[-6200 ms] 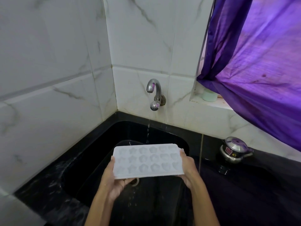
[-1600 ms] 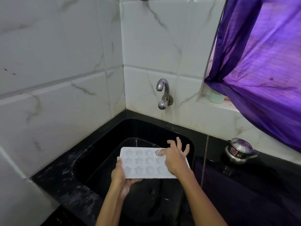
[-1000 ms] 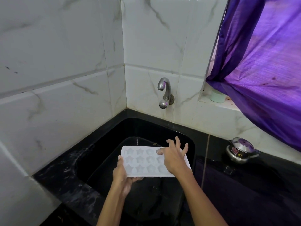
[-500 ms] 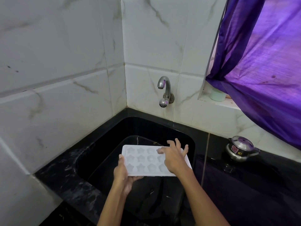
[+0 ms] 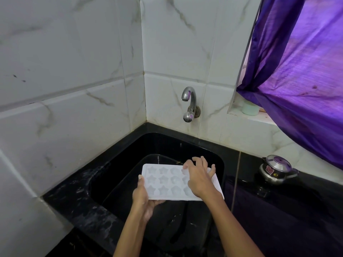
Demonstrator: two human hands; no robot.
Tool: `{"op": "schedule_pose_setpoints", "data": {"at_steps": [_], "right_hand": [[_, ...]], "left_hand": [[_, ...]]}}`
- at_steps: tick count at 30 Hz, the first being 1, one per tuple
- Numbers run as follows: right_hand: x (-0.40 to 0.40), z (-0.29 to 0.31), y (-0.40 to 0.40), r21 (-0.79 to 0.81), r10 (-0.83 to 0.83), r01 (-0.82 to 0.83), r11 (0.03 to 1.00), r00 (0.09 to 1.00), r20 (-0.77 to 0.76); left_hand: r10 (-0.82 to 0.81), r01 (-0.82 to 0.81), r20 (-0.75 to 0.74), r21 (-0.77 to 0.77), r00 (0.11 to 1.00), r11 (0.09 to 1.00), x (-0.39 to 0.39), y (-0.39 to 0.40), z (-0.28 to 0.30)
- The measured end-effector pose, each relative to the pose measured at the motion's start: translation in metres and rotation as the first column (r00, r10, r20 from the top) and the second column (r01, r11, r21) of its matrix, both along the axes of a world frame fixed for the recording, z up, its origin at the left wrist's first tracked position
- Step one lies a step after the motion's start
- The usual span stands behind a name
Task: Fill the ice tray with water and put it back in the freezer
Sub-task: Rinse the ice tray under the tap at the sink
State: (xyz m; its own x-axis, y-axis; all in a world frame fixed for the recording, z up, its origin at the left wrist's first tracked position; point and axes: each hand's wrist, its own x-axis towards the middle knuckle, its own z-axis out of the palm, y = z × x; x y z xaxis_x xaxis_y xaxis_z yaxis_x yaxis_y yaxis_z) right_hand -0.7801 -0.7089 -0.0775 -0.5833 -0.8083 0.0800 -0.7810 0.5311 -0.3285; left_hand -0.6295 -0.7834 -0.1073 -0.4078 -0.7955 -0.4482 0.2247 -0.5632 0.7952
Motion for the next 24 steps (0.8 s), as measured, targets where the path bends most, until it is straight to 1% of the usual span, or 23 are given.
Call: {"op": "schedule_pose_setpoints", "data": {"at_steps": [3,6,15,24], "right_hand": [[0.005,0.001,-0.003,-0.012,0.051,-0.051,0.999,0.998,-0.027],[0.008,0.001,-0.006,0.041,0.09,-0.088,0.995,0.994,-0.061],[0.009,-0.001,-0.013,0.08,0.085,-0.078,0.994,0.993,-0.083],[0.01,-0.001,-0.014,0.063,0.079,-0.075,0.995,0.994,-0.071]], "left_hand": [[0.006,-0.006,-0.002,0.007,1.0,1.0,-0.002,0.002,0.003],[0.002,-0.001,-0.008,0.01,1.0,1.0,-0.002,0.002,0.003],[-0.027,0.027,-0.002,-0.01,1.0,1.0,-0.003,-0.001,-0.004],[-0.032,0.032,-0.005,-0.01,0.999,0.999,-0.005,-0.004,-0.009]]}}
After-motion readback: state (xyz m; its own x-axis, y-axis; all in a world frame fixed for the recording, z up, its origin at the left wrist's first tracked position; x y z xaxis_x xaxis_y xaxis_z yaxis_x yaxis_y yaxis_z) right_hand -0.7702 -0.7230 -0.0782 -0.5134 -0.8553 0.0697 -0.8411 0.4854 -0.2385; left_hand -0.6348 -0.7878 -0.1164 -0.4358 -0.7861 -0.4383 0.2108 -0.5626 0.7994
